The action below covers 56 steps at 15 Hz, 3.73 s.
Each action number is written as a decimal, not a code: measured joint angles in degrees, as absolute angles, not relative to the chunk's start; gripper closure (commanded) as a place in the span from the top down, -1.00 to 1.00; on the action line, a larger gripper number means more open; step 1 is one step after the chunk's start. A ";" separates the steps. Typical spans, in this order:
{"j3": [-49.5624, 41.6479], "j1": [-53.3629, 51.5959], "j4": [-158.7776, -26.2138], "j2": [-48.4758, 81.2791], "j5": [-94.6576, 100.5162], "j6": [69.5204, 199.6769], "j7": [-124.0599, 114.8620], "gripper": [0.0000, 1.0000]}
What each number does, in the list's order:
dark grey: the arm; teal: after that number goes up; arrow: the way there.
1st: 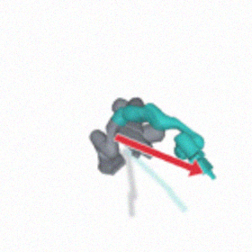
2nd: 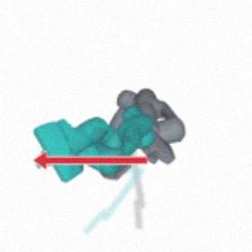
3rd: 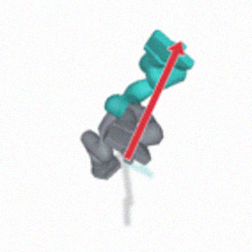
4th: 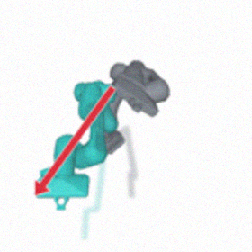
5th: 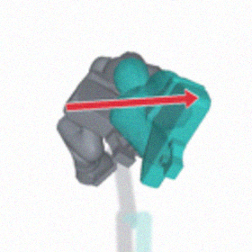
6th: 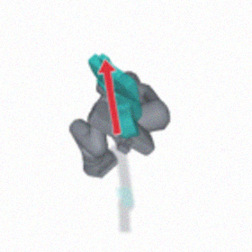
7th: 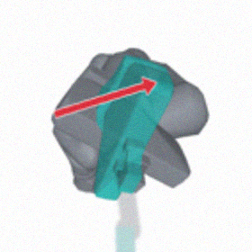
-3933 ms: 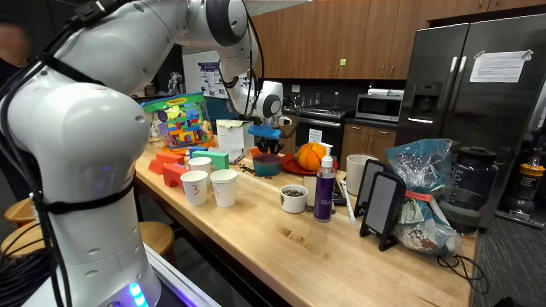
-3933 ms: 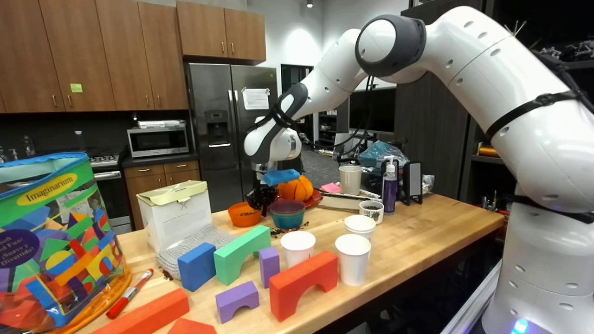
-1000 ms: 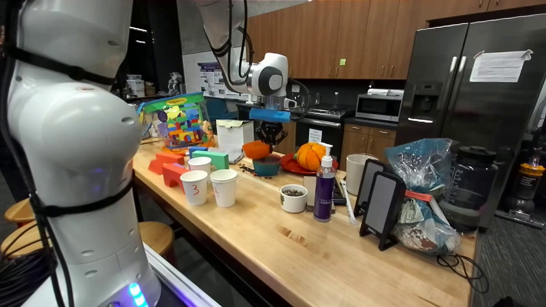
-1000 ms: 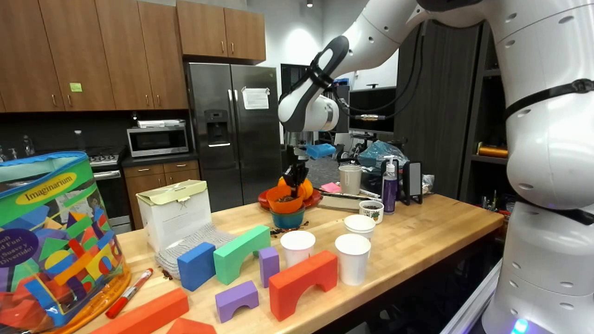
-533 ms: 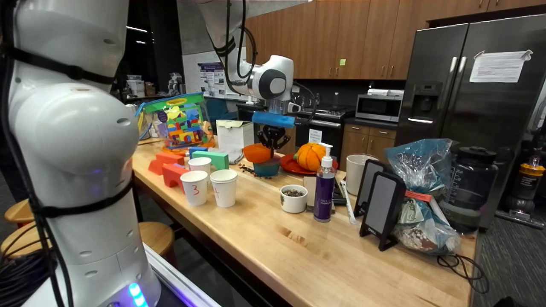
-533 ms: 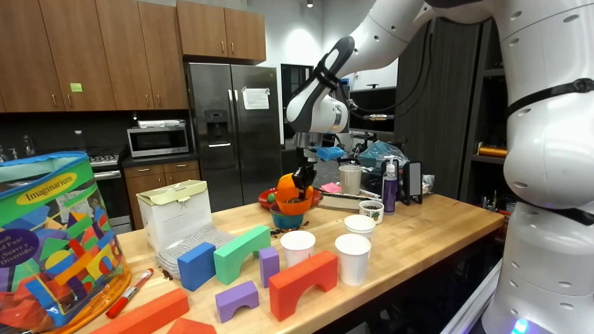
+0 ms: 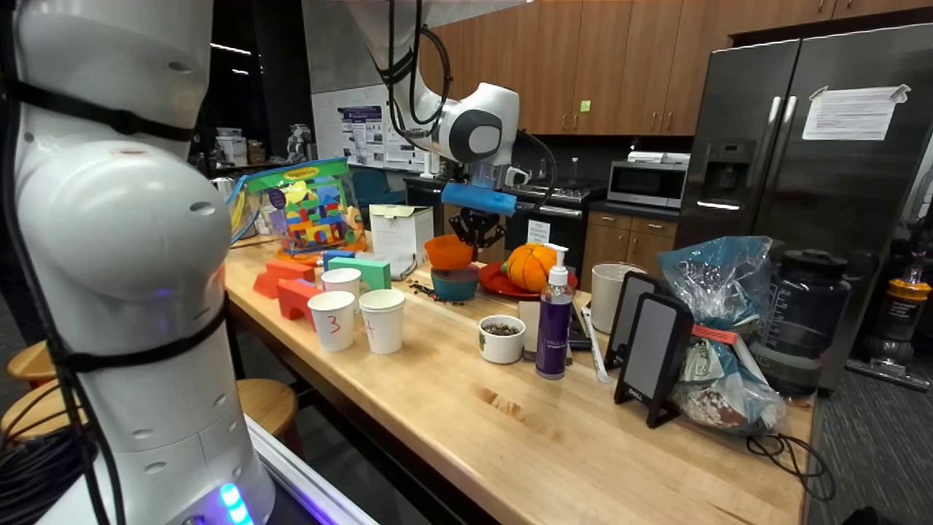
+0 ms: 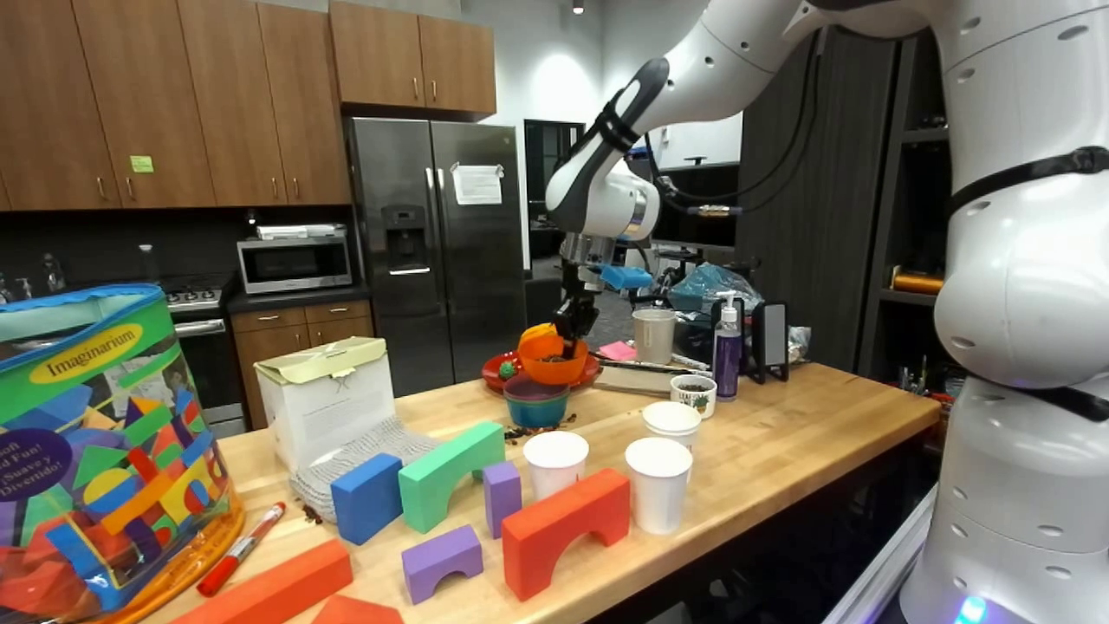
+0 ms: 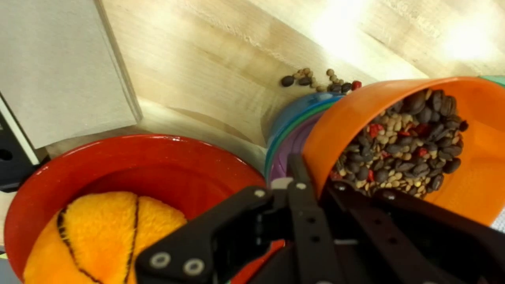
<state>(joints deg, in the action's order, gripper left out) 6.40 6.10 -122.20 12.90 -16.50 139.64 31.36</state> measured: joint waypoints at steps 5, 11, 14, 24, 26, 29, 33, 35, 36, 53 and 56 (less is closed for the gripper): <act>6.45 5.85 -121.81 13.17 -16.86 139.64 31.34 -0.98; 6.59 5.33 -120.11 13.66 -16.87 139.69 31.08 -0.98; 6.63 4.95 -118.57 14.70 -16.87 139.69 30.74 -0.98; 6.86 4.38 -113.71 20.05 -16.87 139.68 29.38 -0.98; 6.88 4.38 -113.19 20.63 -16.87 139.68 29.26 -0.98; 6.88 4.39 -112.82 21.24 -16.87 139.67 29.10 -0.98; 6.88 4.55 -112.46 22.11 -16.87 139.62 28.98 -0.98; 6.87 4.69 -112.39 22.52 -16.87 139.62 28.98 -0.98; 6.87 4.77 -112.39 22.63 -16.87 139.62 28.98 -0.98; 6.96 4.93 -112.25 23.42 -16.87 139.56 28.73 0.58; 6.98 4.93 -112.16 23.42 -16.87 139.56 28.69 0.96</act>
